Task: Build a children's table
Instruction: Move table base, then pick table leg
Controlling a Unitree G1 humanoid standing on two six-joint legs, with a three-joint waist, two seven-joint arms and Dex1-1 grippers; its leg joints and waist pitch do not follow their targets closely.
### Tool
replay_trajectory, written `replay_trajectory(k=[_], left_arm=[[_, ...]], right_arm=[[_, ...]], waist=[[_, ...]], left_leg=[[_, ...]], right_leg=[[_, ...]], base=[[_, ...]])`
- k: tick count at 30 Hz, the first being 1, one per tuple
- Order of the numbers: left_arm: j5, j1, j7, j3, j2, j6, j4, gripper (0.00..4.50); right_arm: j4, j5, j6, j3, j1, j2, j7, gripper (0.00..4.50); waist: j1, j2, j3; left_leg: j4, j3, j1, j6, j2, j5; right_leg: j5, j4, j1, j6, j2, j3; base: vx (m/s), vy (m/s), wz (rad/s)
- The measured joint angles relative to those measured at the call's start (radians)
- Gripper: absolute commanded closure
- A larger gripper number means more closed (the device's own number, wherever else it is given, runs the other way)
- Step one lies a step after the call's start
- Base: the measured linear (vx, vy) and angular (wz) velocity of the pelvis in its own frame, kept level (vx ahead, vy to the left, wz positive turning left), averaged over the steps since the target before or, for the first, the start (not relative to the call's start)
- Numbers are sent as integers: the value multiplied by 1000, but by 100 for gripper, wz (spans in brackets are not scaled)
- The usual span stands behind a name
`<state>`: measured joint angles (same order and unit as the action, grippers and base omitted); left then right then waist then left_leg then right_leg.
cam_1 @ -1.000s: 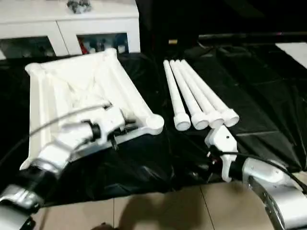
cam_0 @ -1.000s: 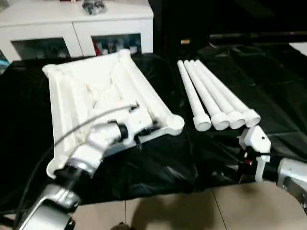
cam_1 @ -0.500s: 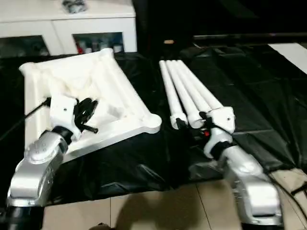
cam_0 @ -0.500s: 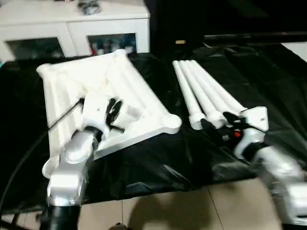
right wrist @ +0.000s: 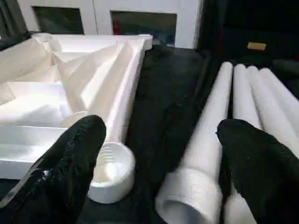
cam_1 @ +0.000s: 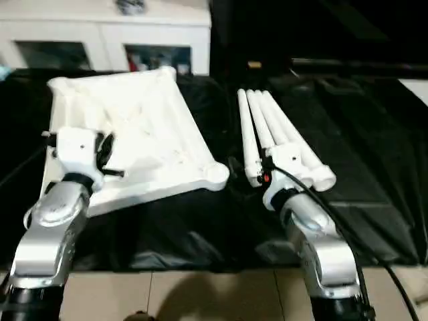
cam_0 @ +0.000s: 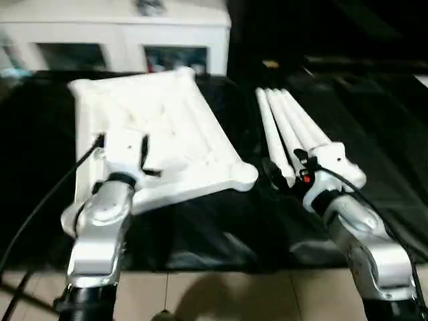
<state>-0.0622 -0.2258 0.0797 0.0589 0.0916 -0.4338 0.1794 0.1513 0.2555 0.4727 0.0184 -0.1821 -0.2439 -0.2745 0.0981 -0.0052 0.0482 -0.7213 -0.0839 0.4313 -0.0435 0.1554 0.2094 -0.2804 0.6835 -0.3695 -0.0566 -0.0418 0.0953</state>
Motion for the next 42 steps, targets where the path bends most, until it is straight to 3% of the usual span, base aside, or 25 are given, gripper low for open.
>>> replay_trajectory(k=[2,3,5,8,10,11,12,13,14,15,17,18,21,22,23,24,25,27,29,30,31,33,36,39,42], left_arm=[[1,-1,3,-11,3,-3,9,366],[2,0,5,-17,19,-2,15,366],[2,11,5,-16,25,-2,17,366],[1,16,13,-21,26,-1,21,366],[3,16,23,-21,26,-2,22,366],[5,19,26,-20,27,-2,23,366],[7,27,26,-16,30,-3,24,366],[8,27,26,-16,39,-5,25,366],[9,24,26,-15,46,-5,30,366],[9,22,25,-7,56,-5,37,366],[10,23,25,-3,54,-5,43,366],[11,27,25,-7,43,-8,42,366],[26,21,44,-44,30,-8,44,366],[28,18,45,-44,31,-8,44,366],[28,18,45,-41,32,-8,46,366],[28,19,45,-32,44,-8,49,366],[28,22,44,-17,52,-10,47,366],[27,23,41,12,65,-21,36,366],[29,17,43,9,62,-20,36,366],[31,8,45,3,62,-20,41,366],[34,-1,46,0,54,-21,40,366],[46,2,57,-48,39,-23,38,366],[65,-4,84,-29,65,-30,39,355],[101,-2,155,-24,96,-51,37,335],[126,-2,241,-39,152,-67,33,321]], right_arm=[[-1,-1,0,-2,-1,-2,-15,16],[-1,-1,0,-14,-2,-3,-23,16],[-1,-1,1,-32,-5,0,-32,16],[-10,-24,-2,-55,-15,0,-33,16],[-17,-29,-3,-60,-21,0,-36,16],[-19,-30,-3,-65,-24,-2,-40,16],[-22,-29,-3,-71,-32,0,-49,16],[-22,-23,-2,-73,-40,5,-58,16],[-20,-18,-2,-75,-44,10,-64,16],[-20,-13,-1,-79,-45,11,-67,16],[-20,-13,-1,-79,-51,8,-71,16],[-19,-15,0,-77,-47,1,-69,16],[-24,-25,28,-57,-40,-6,-47,16],[-24,-26,31,-54,-41,-4,-40,16],[-24,-26,42,-51,-42,-3,-35,16],[-30,-26,53,-50,-50,7,-31,16],[-35,-24,65,-65,-62,25,-30,16],[-35,-14,80,-78,-66,35,-30,16],[-35,-13,92,-71,-69,30,-27,16],[-34,-13,101,-62,-70,24,-23,16],[-36,-14,119,-51,-73,15,-14,16],[-46,-13,163,-19,-76,6,6,16],[-49,8,208,20,-133,33,22,8],[-96,9,247,19,-193,56,62,0],[-205,5,272,32,-277,59,103,0]], waist=[[16,0,1],[28,2,2],[35,13,-1],[27,19,1],[32,23,14],[36,26,24],[41,40,36],[44,48,40],[53,49,39],[51,32,38],[53,-8,29],[63,-10,28],[72,0,15],[72,15,5],[74,33,-8],[75,61,-20],[62,51,-20],[39,40,-21],[5,22,-21],[-13,-12,-23],[-27,-37,-17],[-27,-35,-17],[-40,-18,-16],[-40,-3,-7],[-36,4,2]], left_leg=[[51,-33,-40,3,-35,10],[86,-28,-48,32,-34,18],[99,-30,-49,60,-9,0],[102,-2,-30,62,-15,-6],[99,-13,-46,62,-3,-3],[102,-33,-66,69,12,0],[105,-49,-93,96,35,17],[109,-57,-104,101,49,20],[108,-72,-107,102,49,20],[108,-87,-119,102,45,20],[111,-113,-137,111,32,27],[96,-107,-132,95,23,55],[-9,-45,-71,40,-16,79],[15,-35,-54,27,-17,71],[71,-31,-43,6,-11,54],[91,-5,-50,57,7,8],[84,6,-52,79,-2,20],[84,28,-66,72,-18,42],[95,27,-90,68,-33,54],[93,10,-99,66,-53,64],[71,-8,-102,54,-62,79],[34,1,-89,-5,-57,80],[87,2,-76,116,-39,33],[94,-6,-77,127,-12,31],[94,-34,-80,125,-1,26]], right_leg=[[7,-13,-1,1,14,4],[20,-30,-3,-5,27,12],[38,-50,-2,-4,38,28],[29,-53,8,-26,16,84],[23,-62,36,-26,-5,132],[23,-72,47,-26,-5,139],[22,-94,81,-20,-1,155],[-11,-80,96,2,-2,154],[-36,-24,88,6,-1,118],[-43,31,87,4,-13,66],[-95,30,101,33,-26,1],[-99,20,113,30,-23,-9],[-94,-25,131,30,-9,-30],[-90,-44,140,28,6,-29],[-90,-61,148,27,27,-24],[-99,-55,148,39,44,-9],[-113,-8,129,53,32,-4],[-111,111,28,88,11,-18],[-78,98,-52,133,-18,-42],[-29,24,-81,119,-41,-69],[60,16,-85,77,-56,-90],[55,5,-61,64,-33,-97],[70,-18,-47,52,-6,-70],[88,-57,-31,41,1,-53],[91,-57,-27,37,-8,-53]], base=[[-34,-184,3],[-50,-165,0],[-46,-142,0],[-49,-73,30],[-31,-39,56],[-65,-18,41],[0,0,0],[0,0,0],[34,50,-6],[67,9,0],[87,-43,2],[148,-76,-8],[155,-42,-3],[158,-20,6],[192,4,21],[242,51,5],[242,51,5],[191,-1,-13],[65,-11,-23],[0,0,0],[0,0,0],[41,-72,2],[40,-60,-5],[0,0,0],[-25,5,3]])
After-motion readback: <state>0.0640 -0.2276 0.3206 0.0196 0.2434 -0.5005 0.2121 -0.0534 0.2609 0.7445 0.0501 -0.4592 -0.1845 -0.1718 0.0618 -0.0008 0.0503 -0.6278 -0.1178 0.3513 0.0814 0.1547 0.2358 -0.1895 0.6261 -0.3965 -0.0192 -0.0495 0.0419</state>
